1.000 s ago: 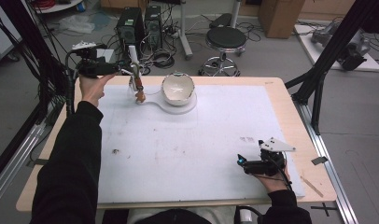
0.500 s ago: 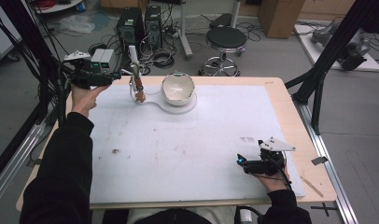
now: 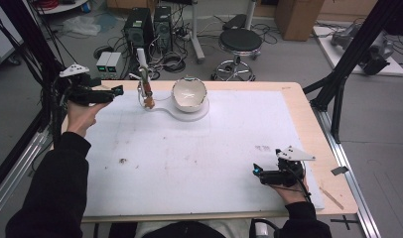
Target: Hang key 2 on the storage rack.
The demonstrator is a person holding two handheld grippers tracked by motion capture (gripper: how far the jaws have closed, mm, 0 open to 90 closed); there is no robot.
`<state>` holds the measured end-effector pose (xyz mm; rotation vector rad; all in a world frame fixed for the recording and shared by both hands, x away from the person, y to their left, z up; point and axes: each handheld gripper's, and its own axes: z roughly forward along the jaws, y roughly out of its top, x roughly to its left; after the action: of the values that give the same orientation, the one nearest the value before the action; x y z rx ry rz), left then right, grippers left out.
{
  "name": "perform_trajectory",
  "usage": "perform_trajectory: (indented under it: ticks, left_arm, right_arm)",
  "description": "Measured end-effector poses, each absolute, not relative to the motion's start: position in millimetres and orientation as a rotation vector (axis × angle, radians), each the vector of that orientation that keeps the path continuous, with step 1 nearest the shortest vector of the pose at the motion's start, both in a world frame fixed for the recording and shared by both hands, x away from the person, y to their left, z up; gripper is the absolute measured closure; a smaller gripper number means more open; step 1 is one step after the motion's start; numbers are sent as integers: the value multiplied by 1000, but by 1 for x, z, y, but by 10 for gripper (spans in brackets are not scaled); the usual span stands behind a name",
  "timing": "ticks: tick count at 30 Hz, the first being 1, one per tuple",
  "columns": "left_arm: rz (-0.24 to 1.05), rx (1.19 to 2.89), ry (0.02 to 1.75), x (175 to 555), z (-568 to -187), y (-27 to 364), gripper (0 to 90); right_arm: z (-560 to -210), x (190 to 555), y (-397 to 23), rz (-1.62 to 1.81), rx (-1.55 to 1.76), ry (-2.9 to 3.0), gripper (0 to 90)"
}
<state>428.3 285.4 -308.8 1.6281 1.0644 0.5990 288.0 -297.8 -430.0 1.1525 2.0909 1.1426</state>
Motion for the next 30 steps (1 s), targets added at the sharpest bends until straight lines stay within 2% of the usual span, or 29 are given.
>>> perform_trajectory:
  ticks: [13,30]
  left_arm:
    - [557,1640,1023,408,-323,282,17]
    - [528,1664,1065,385,-360,290,17]
  right_arm:
    - [-431,288,-297,1138,1151,2093,7]
    - [-431,288,-297,1136,1150,2095,7]
